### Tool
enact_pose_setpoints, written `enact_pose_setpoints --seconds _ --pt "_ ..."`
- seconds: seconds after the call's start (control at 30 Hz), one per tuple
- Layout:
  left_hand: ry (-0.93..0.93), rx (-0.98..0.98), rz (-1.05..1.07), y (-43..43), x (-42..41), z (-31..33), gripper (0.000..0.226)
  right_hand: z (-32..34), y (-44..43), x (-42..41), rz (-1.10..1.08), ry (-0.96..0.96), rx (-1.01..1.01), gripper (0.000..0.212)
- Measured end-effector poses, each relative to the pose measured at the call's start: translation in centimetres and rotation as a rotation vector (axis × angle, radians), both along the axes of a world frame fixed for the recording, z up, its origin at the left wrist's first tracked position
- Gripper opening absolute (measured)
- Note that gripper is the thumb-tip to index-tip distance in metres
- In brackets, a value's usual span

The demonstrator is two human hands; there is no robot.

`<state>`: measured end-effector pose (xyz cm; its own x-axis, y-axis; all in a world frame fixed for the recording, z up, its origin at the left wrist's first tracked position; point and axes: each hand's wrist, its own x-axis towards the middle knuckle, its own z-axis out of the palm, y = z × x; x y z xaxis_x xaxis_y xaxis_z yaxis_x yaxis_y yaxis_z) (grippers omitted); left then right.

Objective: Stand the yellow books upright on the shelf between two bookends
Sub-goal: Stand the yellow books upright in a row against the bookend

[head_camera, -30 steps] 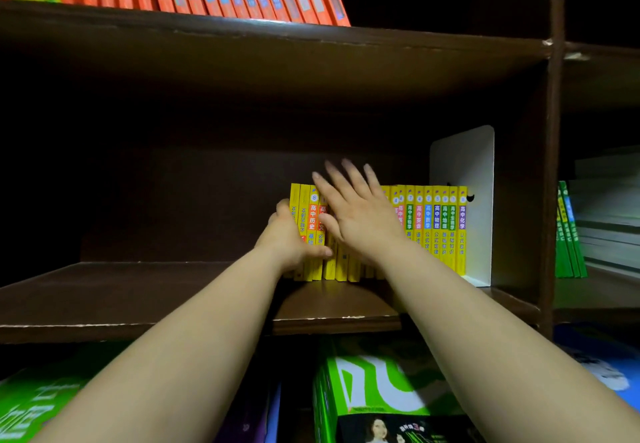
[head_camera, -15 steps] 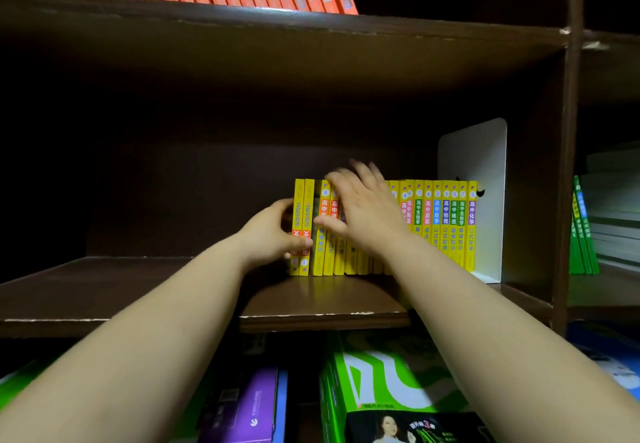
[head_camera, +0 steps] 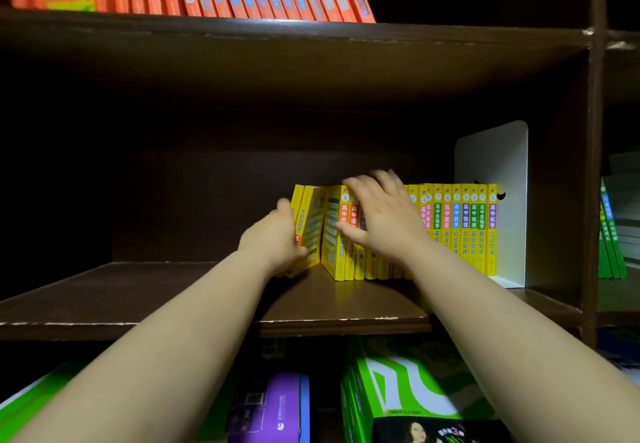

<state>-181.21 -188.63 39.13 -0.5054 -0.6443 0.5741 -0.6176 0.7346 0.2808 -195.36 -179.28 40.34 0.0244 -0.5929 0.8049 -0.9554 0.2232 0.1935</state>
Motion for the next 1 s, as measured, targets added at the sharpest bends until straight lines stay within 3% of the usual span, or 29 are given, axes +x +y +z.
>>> enact_pose_setpoints --seconds 0.13,0.33,0.5,0.63,0.77,0.9,1.0 --pt "0.049 -0.122 0.067 -0.6 2.3 0.2 0.041 0.0 0.1 0.1 0.001 -0.002 -0.007 0.067" --pt "0.053 -0.579 0.213 -1.5 7.9 1.6 0.025 0.1 0.4 0.6 -0.007 -0.009 0.014 0.067" --pt "-0.135 -0.975 0.11 -1.6 10.8 3.9 0.012 0.3 0.7 0.9 -0.028 -0.017 0.036 0.066" --pt "-0.336 -1.129 0.068 -0.3 8.6 3.8 0.024 0.2 0.7 0.8 -0.042 0.001 0.046 0.067" --pt "-0.438 -1.258 -0.072 -0.2 4.8 2.3 0.018 0.3 0.7 0.5 -0.036 0.004 0.034 0.067" --pt "-0.326 -1.185 -0.025 0.9 2.3 2.2 0.013 0.2 0.5 0.4 -0.025 0.003 0.031 0.067" --pt "-0.237 -0.828 -0.047 0.8 1.4 1.9 0.028 0.2 0.4 0.3 -0.017 0.001 0.027 0.067"
